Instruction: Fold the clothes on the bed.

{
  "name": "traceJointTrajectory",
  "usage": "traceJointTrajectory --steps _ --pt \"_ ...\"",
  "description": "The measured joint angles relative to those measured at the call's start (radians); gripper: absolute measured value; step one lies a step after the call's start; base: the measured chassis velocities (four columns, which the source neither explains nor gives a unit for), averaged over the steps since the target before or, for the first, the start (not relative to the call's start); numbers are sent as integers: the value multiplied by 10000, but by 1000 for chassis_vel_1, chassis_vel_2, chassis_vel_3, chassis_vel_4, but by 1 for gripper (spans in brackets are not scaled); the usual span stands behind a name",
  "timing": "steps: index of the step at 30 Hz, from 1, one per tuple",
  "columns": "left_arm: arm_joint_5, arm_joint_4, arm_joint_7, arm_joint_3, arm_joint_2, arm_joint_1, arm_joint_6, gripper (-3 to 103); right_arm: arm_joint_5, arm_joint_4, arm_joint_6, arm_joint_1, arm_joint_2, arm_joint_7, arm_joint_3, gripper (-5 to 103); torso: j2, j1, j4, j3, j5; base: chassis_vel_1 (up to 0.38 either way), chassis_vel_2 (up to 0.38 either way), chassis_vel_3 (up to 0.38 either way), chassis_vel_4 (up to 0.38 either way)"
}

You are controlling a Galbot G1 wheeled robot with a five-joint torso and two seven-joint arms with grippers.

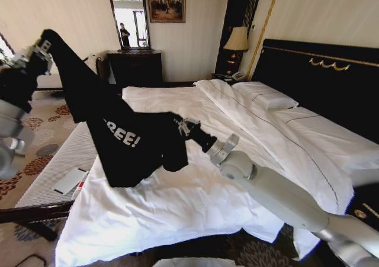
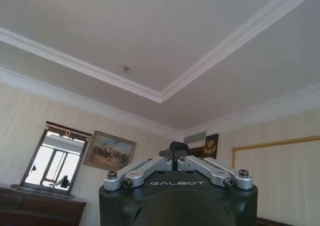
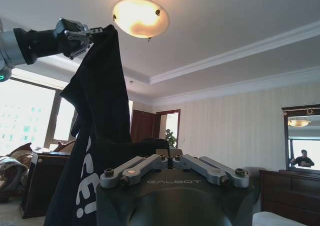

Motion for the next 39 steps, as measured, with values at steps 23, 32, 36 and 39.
traceJointTrajectory --steps 23,32,36,39 --pt "-707 -352 247 -738 265 -348 -422 0 1636 1732 -220 276 -951 228 3454 0 0 0 -1 -1 2 0 0 0 0" --pt "-733 -718 860 -655 431 -420 -1026 0 2916 2859 -306 -335 -2423 -4 5438 0 0 0 -3 -1 5 0 0 0 0" --pt "-1016 -1029 977 -833 527 -442 -1342 0 3507 3362 -418 -362 -2992 -63 5962 0 0 0 1 -1 3 0 0 0 0" --pt "-1278 -1399 1140 -1183 538 -298 -1708 0 4329 3915 -500 -555 -3696 -106 6901 0 0 0 2 -1 3 0 0 0 0"
